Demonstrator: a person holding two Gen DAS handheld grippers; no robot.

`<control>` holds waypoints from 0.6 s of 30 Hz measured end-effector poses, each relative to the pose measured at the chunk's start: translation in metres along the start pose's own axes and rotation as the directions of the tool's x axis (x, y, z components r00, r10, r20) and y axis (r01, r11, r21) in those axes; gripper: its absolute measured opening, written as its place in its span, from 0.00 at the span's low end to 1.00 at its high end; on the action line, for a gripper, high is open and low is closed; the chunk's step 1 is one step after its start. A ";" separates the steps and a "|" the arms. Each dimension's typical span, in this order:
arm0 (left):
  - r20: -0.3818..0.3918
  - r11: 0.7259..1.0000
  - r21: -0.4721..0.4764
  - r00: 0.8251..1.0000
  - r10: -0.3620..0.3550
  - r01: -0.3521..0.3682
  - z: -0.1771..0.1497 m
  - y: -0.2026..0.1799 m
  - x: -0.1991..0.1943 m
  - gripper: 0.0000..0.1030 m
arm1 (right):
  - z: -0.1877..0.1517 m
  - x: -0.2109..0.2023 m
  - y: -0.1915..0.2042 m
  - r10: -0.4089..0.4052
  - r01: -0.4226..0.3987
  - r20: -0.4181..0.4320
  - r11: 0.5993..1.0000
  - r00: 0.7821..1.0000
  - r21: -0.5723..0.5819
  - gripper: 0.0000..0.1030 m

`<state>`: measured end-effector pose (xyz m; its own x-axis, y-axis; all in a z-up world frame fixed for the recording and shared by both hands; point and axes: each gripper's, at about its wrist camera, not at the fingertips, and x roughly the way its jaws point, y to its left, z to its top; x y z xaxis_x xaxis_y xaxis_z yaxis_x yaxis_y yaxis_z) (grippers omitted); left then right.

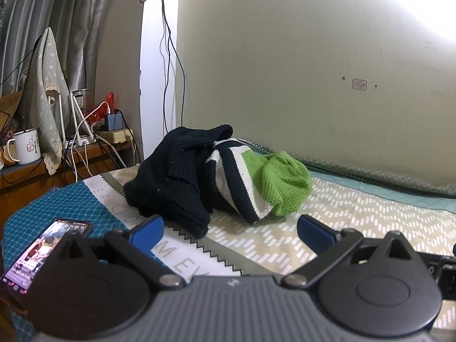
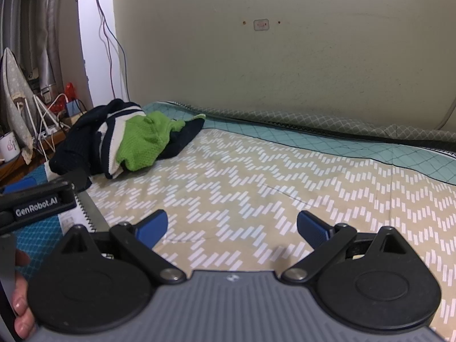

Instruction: Fold small clothes

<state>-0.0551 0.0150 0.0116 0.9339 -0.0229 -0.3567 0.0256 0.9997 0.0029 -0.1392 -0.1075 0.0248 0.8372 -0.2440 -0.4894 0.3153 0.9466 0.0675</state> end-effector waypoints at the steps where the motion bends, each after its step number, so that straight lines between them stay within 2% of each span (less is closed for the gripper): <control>1: -0.003 1.000 -0.002 1.000 -0.001 0.001 0.000 0.000 0.000 1.00 | 0.000 0.000 0.000 0.001 -0.001 0.000 1.000 1.000 0.001 0.89; 18: -0.006 1.000 0.031 1.000 0.003 -0.003 0.000 -0.004 -0.001 1.00 | 0.001 0.001 -0.001 0.001 -0.001 -0.001 1.000 1.000 0.000 0.89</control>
<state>-0.0558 0.0109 0.0115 0.9317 -0.0194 -0.3627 0.0336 0.9989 0.0329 -0.1385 -0.1084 0.0253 0.8370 -0.2425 -0.4906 0.3142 0.9469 0.0681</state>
